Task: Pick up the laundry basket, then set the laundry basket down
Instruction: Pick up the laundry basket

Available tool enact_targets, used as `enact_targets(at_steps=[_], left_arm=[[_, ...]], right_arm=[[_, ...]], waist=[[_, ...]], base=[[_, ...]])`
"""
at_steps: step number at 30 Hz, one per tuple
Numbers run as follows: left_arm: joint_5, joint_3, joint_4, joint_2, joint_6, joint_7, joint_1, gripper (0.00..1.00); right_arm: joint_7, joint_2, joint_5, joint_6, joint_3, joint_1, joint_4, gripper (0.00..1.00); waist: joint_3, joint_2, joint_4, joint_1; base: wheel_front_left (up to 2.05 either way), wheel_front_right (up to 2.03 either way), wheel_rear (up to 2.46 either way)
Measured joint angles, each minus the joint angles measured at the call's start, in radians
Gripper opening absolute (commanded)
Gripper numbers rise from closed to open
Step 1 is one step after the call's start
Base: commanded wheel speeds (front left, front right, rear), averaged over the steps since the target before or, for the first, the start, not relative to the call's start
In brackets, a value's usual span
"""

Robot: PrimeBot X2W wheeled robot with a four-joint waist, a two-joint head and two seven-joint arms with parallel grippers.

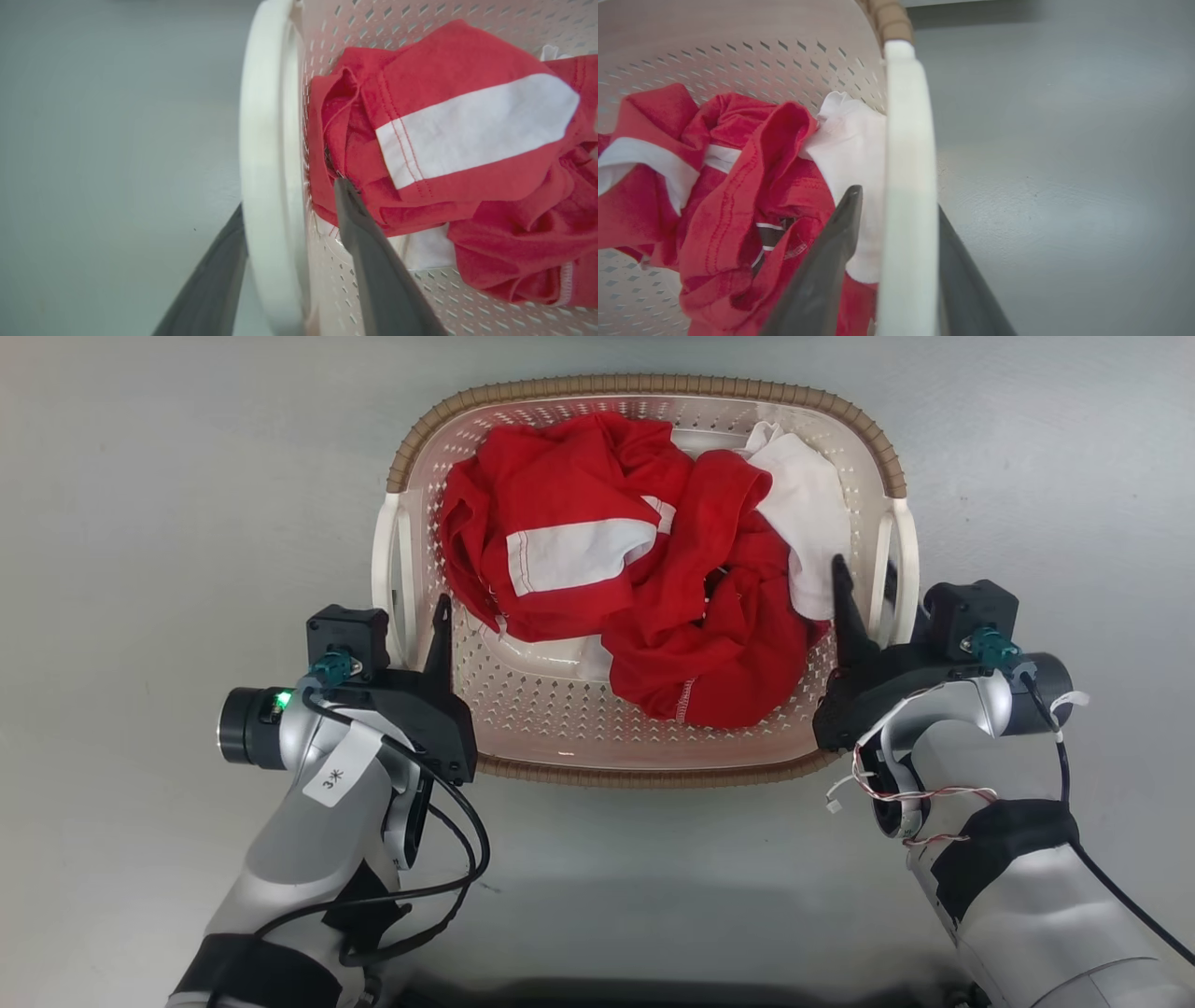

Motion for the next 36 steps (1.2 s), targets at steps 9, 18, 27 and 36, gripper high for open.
enact_targets(at_steps=[9,18,27,36], left_arm=[[-0.027,-0.042,0.024,0.001,0.001,0.006,-0.009,0.0],[-0.067,-0.082,0.037,0.002,0.001,0.007,-0.016,0.0],[-0.087,-0.11,0.064,0.002,0.002,0.007,-0.016,0.0],[-0.129,-0.151,0.092,0.003,0.002,0.008,0.008,0.0]], right_arm=[[0.0,-0.002,0.037,-0.009,0.018,-0.015,0.023,0.0],[0.0,-0.004,0.076,-0.014,0.043,-0.015,0.05,0.0],[0.0,-0.006,0.115,-0.017,0.087,-0.013,0.074,0.0],[0.0,-0.007,0.174,-0.018,0.146,0.014,0.101,0.0]], waist=[[-0.002,0.0,0.002,0.0],[-0.033,0.0001,0.002,0.0001],[-0.089,0.0,0.001,0.0],[-0.173,0.0,-0.004,-0.0003]], base=[[0.0,0.0,0.0],[0.0,0.0,0.0],[0.0,0.0,0.0],[0.0,0.0,0.0]])
